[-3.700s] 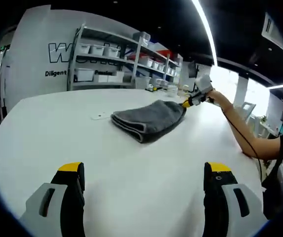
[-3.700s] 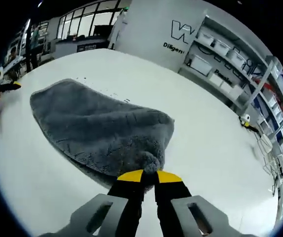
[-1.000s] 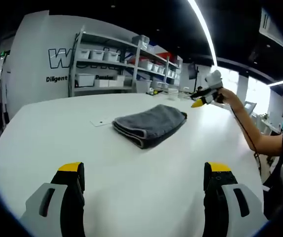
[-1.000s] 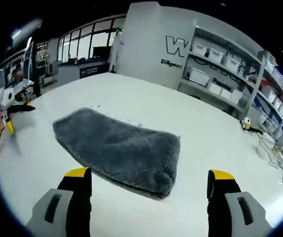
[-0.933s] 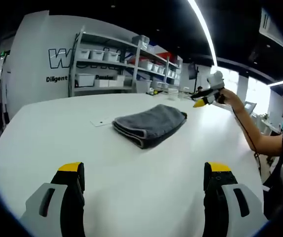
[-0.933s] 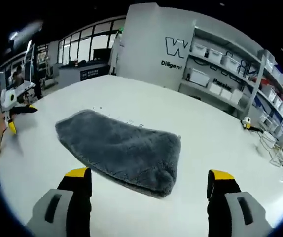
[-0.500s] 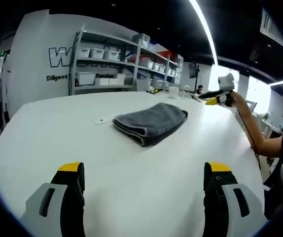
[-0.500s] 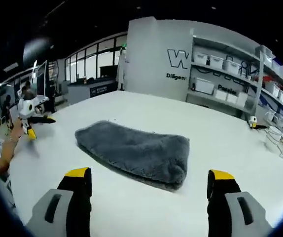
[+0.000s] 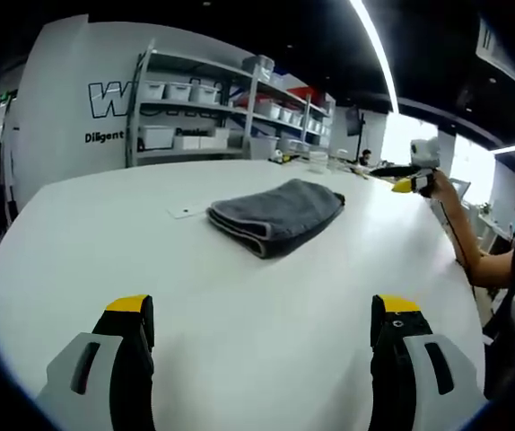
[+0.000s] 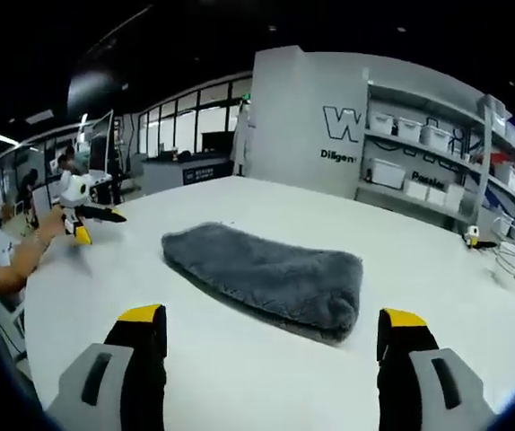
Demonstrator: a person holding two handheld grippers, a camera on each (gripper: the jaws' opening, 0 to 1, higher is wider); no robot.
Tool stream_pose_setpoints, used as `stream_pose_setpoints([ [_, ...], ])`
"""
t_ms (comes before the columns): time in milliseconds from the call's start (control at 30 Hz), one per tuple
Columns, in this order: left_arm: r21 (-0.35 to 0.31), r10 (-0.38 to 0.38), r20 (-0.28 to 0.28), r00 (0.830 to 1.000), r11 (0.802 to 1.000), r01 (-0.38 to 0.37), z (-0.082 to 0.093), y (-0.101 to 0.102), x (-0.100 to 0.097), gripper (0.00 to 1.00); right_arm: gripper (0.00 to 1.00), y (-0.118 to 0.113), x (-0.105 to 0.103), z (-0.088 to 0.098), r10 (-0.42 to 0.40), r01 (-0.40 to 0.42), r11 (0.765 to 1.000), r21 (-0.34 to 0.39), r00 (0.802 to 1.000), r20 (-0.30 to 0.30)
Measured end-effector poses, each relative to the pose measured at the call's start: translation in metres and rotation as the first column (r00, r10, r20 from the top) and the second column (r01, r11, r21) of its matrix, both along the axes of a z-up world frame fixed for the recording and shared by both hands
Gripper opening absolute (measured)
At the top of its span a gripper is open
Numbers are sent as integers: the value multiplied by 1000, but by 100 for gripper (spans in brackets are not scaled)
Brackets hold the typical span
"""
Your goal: Open the folded towel by lifting each exposed corner and separating the folded layers until the towel lies flat within the target outline without major curled edges
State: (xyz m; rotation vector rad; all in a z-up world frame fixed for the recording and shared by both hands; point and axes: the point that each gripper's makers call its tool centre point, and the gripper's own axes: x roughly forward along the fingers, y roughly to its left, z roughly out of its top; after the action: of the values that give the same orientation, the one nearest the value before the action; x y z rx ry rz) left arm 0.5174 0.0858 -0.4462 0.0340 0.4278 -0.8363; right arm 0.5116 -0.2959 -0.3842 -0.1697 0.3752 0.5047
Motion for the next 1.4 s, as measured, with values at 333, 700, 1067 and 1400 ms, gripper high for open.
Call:
stream_pose_setpoints([
  [333,16,3,-15,1000,1000,-2,-8,1,3,99,99,5,5,-3,35,-33,999,-18,998,59],
  [700,28,5,-8,1000,1000,-5,-10,3,4,99,99,16,3,-16,82,-81,995,-66,996,16],
  [1067,25,12,-10,1000,1000,-12,-10,-1,7,99,99,22,-3,-14,113,-111,989,-97,994,16],
  [1400,-51,71,-40,997,996,-73,-3,3,27,97,99,38,-11,-10,162,-160,984,-74,987,22],
])
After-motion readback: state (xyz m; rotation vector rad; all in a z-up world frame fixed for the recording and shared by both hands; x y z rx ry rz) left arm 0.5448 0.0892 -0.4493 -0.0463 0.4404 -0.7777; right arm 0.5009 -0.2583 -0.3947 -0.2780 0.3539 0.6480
